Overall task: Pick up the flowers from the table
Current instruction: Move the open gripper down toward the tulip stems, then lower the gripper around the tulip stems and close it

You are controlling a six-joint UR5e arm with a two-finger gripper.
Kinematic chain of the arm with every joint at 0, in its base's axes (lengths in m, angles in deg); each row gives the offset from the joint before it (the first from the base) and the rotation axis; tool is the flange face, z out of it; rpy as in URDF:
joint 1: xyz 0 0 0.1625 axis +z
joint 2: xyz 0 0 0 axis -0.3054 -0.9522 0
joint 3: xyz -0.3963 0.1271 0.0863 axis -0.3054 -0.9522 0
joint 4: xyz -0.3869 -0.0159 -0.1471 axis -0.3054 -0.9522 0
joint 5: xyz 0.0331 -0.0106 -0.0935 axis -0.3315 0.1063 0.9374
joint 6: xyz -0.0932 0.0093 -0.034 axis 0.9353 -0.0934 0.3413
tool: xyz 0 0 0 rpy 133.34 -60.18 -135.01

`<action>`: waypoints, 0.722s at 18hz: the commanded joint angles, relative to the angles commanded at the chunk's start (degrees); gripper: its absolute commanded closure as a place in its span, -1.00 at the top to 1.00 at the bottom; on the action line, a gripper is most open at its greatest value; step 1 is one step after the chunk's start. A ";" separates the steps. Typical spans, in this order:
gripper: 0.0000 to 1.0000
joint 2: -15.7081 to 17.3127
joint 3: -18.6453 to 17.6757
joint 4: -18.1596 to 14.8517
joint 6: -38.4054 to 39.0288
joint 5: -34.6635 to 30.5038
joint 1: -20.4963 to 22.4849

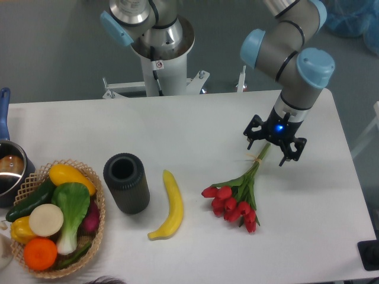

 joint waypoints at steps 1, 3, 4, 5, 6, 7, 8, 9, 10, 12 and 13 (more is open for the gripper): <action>1.00 -0.53 0.09 0.26 -0.17 0.00 -0.44; 1.00 -1.23 0.44 0.70 -0.18 0.00 -0.54; 1.00 -1.59 0.61 0.79 0.09 0.00 -0.62; 1.00 -1.76 0.62 0.79 0.00 0.00 -0.71; 1.00 -2.55 0.62 0.79 0.09 -0.09 -1.06; 1.00 -2.64 0.53 0.88 0.00 -0.09 -1.15; 1.00 -2.82 0.61 0.88 -0.17 -0.09 -1.15; 1.00 -3.25 0.70 1.05 -0.35 -0.09 -1.15; 1.00 -3.96 0.70 1.14 -0.35 -0.09 -1.15; 1.00 -5.19 0.62 2.37 -0.18 -0.09 -1.15; 1.00 -5.28 0.62 2.90 0.00 0.00 -1.15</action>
